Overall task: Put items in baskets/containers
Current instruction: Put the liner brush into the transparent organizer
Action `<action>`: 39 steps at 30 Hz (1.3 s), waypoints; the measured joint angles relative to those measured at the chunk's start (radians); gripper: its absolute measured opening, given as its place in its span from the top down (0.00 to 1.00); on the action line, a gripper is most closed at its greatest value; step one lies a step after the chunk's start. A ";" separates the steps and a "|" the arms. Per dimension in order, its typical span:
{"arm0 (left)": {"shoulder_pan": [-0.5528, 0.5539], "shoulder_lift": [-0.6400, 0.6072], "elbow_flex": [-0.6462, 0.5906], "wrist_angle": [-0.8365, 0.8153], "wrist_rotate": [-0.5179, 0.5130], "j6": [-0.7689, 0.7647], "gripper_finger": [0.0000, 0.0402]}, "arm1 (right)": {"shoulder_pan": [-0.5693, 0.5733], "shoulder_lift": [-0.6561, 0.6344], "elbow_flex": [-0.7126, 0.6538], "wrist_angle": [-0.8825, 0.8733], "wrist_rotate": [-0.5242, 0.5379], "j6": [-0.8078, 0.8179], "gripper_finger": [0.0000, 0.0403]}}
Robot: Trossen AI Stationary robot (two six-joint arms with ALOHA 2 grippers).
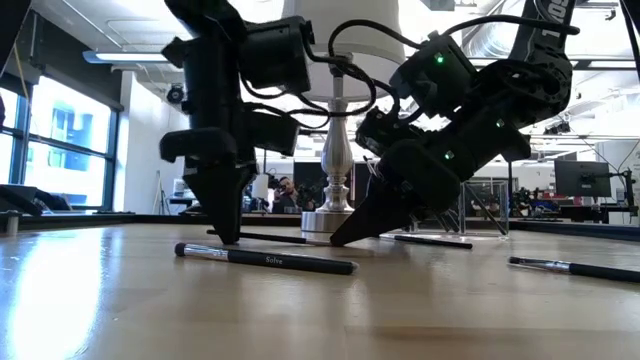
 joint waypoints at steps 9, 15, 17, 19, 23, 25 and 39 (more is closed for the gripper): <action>0.016 0.003 0.000 -0.023 0.020 0.043 0.98 | 0.001 -0.011 -0.001 0.007 0.016 0.000 1.00; 0.017 0.004 -0.001 -0.026 0.039 0.017 0.99 | 0.001 -0.090 -0.004 -0.068 0.052 -0.016 0.92; 0.017 0.004 -0.001 -0.024 0.039 0.013 0.99 | 0.001 -0.135 -0.004 -0.144 0.082 -0.017 0.87; 0.017 0.004 -0.002 -0.022 0.039 0.013 0.99 | 0.001 -0.186 -0.003 -0.244 0.101 -0.017 0.82; 0.018 -0.022 -0.005 -0.014 0.020 -0.022 0.99 | 0.001 -0.322 -0.002 -0.454 0.114 0.000 0.73; 0.016 -0.030 -0.006 0.010 0.001 -0.044 0.99 | 0.001 -0.395 -0.002 -0.557 0.113 0.025 0.71; 0.017 -0.256 -0.137 0.398 -0.081 -0.123 0.99 | 0.003 -0.836 -0.027 -1.016 0.198 0.286 0.85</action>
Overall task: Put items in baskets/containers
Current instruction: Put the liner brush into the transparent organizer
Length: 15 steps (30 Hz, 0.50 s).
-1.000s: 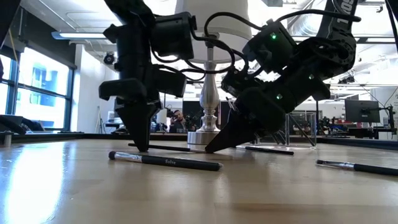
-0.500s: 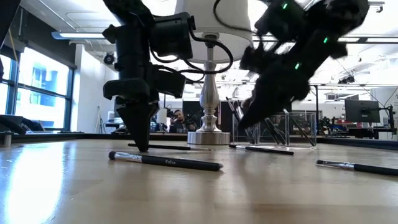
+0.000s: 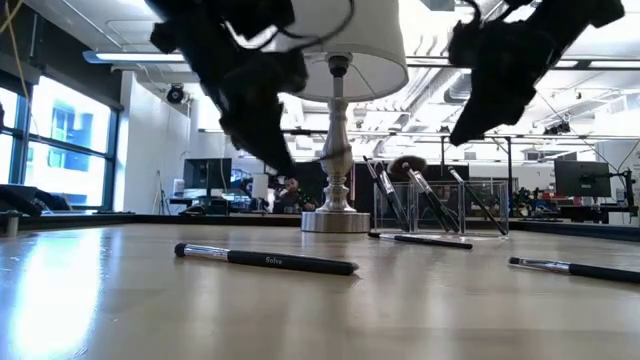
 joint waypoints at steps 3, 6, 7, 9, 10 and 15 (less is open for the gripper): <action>0.000 -0.055 -0.082 0.195 0.002 -0.036 0.99 | 0.017 -0.066 -0.065 0.076 0.011 0.038 0.88; 0.000 -0.107 -0.173 0.364 0.006 -0.074 0.99 | 0.047 -0.118 -0.166 0.244 0.014 0.103 0.90; 0.000 -0.115 -0.195 0.440 0.016 -0.087 0.99 | 0.061 -0.131 -0.205 0.321 0.021 0.128 0.91; 0.000 -0.141 -0.248 0.555 0.031 -0.096 0.99 | 0.089 -0.142 -0.289 0.530 0.061 0.165 0.92; 0.000 -0.149 -0.266 0.617 0.035 -0.096 0.99 | 0.106 -0.146 -0.333 0.659 0.089 0.181 0.93; 0.001 -0.152 -0.312 0.936 0.089 -0.085 0.99 | 0.148 -0.068 -0.488 1.263 0.235 0.166 0.97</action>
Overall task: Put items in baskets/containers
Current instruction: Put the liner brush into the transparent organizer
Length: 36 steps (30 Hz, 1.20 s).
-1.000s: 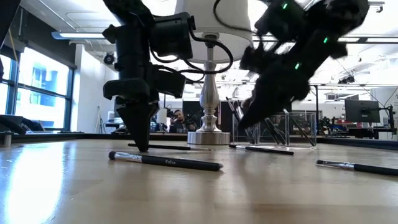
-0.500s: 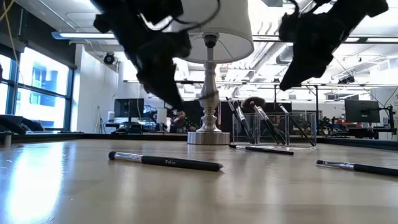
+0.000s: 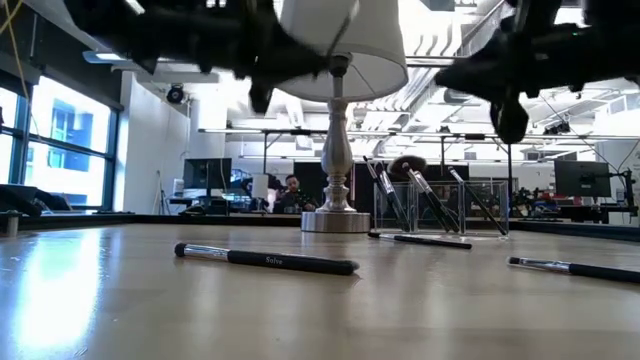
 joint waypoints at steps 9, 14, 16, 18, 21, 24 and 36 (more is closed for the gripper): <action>0.007 0.000 0.007 0.110 0.045 0.032 0.97 | -0.003 0.206 0.243 0.054 0.064 -0.206 0.92; 0.014 0.000 0.006 0.130 0.113 0.019 0.97 | -0.014 0.310 0.431 -0.070 0.108 -0.323 0.83; 0.015 0.000 0.008 0.127 0.125 0.016 0.97 | -0.015 0.347 0.482 -0.114 0.109 -0.354 0.78; 0.020 0.000 0.006 0.125 0.142 0.016 0.97 | -0.015 0.363 0.514 -0.112 0.082 -0.383 0.74; 0.021 0.000 0.007 0.124 0.163 0.015 0.96 | -0.015 0.377 0.541 -0.103 0.076 -0.407 0.69; 0.021 0.000 0.008 0.122 0.163 0.015 0.96 | -0.016 0.379 0.537 -0.107 0.063 -0.407 0.66; 0.027 0.000 0.007 0.109 0.155 0.023 0.96 | -0.020 0.379 0.540 -0.125 0.005 -0.400 0.67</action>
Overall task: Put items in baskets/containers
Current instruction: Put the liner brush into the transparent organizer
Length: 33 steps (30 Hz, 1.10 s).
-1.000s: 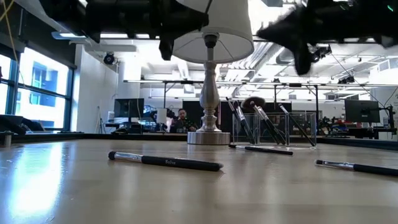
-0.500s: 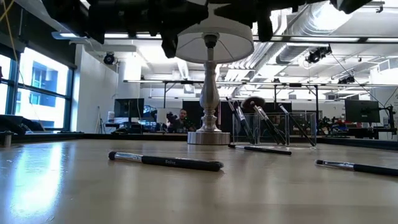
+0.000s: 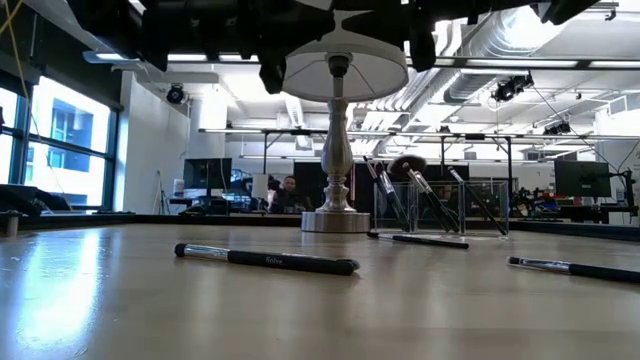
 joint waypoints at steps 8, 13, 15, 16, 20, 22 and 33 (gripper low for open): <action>0.000 0.000 0.000 -0.005 -0.016 0.000 0.96 | -0.006 -0.001 0.000 -0.015 0.019 -0.001 0.67; 0.000 0.000 0.000 -0.005 -0.022 0.000 0.96 | -0.006 -0.009 0.000 -0.038 0.034 -0.001 0.67; 0.000 0.000 0.000 -0.005 -0.037 0.001 0.96 | -0.006 -0.019 0.000 -0.066 0.037 0.001 0.67; 0.000 0.000 0.000 -0.004 -0.045 0.002 0.96 | -0.006 -0.021 0.000 -0.069 0.039 0.007 0.67; 0.009 0.000 0.000 -0.004 -0.050 0.016 0.96 | -0.006 -0.030 0.000 -0.071 0.020 0.010 0.67; 0.015 0.000 0.000 -0.005 -0.041 0.010 0.96 | -0.006 -0.031 0.000 -0.071 0.017 0.010 0.67; 0.031 0.000 0.001 -0.025 0.008 0.000 0.96 | -0.064 -0.031 0.000 -0.015 -0.090 0.010 0.67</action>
